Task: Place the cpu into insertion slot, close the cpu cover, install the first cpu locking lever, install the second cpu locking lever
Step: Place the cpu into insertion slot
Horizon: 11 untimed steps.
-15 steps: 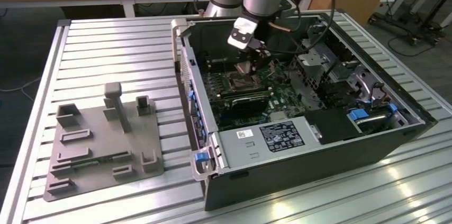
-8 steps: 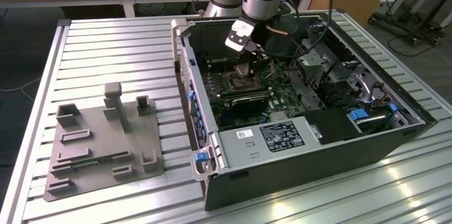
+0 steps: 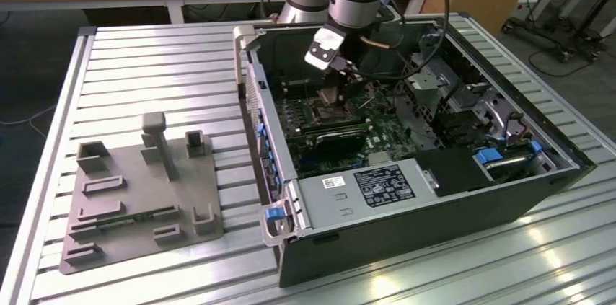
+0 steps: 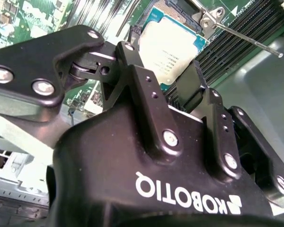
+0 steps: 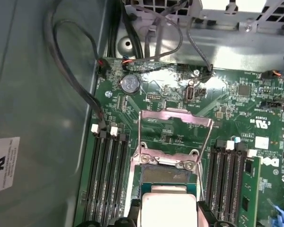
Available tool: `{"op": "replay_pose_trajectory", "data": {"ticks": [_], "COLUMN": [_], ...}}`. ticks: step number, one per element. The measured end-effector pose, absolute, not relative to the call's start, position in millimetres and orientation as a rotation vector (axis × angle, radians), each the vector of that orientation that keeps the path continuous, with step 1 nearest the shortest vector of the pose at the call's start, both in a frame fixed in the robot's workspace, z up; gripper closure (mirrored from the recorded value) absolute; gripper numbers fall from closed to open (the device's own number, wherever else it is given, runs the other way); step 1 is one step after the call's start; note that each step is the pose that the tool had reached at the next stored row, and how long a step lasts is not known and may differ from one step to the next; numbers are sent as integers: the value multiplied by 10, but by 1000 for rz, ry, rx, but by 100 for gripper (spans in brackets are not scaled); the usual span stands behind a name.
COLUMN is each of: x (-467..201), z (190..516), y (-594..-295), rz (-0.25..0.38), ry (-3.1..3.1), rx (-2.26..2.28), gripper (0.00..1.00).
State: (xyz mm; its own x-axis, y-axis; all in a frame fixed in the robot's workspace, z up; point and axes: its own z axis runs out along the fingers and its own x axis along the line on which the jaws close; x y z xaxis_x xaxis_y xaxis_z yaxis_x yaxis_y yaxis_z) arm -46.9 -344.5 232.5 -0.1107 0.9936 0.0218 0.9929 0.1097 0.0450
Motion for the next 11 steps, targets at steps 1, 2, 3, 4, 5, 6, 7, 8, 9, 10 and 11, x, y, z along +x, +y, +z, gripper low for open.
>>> {"op": "replay_pose_trajectory", "data": {"ticks": [1, 2, 3, 4, 5, 6, 7, 8, 9, 10, 11], "x": [-469, -469, -469, -469, -469, -469, -468, -468, -467, -466, -465], "z": [2315, 2305, 2295, 2284, 2272, 2260, 2248, 2236, 2223, 2211, 2199], "y": [-3442, -3438, -3435, -3432, -3428, -3425, -3420, -3416, -3411, -3406, -3401], "rz": [74, 74, 73, 72, 71, 69, 68, 66, 64, 63, 62], "ry": [2322, 2314, 2307, 2298, 2291, 2284, 2279, 2273, 2267, 2262, 2256], "rx": [2094, 2104, 2113, 2122, 2131, 2139, 2147, 2154, 2162, 2169, 2175], "gripper": [46, 46, 46, 46, 46, 46, 46, 46, 46, 46, 46]}}
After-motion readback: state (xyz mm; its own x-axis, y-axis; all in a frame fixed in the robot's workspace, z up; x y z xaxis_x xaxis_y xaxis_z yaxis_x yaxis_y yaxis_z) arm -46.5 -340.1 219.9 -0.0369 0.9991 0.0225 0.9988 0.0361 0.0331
